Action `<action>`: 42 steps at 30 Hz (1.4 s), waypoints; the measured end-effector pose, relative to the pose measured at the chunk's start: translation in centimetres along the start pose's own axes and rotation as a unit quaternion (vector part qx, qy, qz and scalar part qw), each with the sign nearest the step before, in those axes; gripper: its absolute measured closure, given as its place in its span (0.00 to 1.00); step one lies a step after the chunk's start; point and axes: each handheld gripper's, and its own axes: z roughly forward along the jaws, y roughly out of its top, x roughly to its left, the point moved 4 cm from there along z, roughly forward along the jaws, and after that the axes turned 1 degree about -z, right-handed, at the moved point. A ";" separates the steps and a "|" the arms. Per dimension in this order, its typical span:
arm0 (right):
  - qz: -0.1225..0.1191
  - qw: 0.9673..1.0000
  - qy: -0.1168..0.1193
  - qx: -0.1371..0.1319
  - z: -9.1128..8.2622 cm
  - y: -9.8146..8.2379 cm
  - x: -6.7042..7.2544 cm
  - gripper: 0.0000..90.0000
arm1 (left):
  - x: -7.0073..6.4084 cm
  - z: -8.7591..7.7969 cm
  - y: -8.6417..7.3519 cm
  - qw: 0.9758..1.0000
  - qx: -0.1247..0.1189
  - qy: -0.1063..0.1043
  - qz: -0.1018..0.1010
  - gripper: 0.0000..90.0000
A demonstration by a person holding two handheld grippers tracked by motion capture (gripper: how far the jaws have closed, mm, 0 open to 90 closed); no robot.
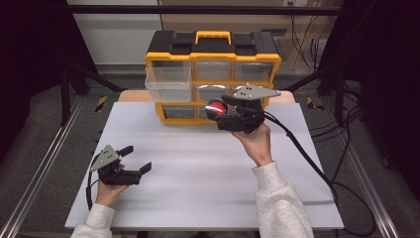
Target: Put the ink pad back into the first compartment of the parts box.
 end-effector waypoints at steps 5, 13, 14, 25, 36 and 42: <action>0.001 1.000 -0.003 -0.003 0.4 0.8 -0.2 0.34 | 0.0 0.0 0.0 1.000 0.001 0.000 0.001 0.01; 0.001 1.000 -0.009 -0.012 0.6 2.4 -0.7 0.34 | 0.0 0.0 0.0 1.000 0.000 0.000 0.000 0.01; 0.001 1.000 -0.010 -0.014 0.6 2.7 -0.8 0.34 | 0.0 0.0 0.0 1.000 0.000 0.000 0.000 0.02; -0.001 1.000 -0.014 -0.025 1.1 4.9 -1.2 0.34 | 0.0 0.0 0.0 1.000 0.002 0.001 0.000 0.01; -0.003 1.000 -0.009 -0.028 2.7 6.8 -1.0 0.34 | 0.1 0.0 0.0 1.000 0.001 0.000 -0.001 0.01; -0.001 1.000 -0.007 -0.027 3.6 7.5 -0.8 0.34 | 0.1 0.0 -0.1 1.000 0.002 0.001 -0.002 0.01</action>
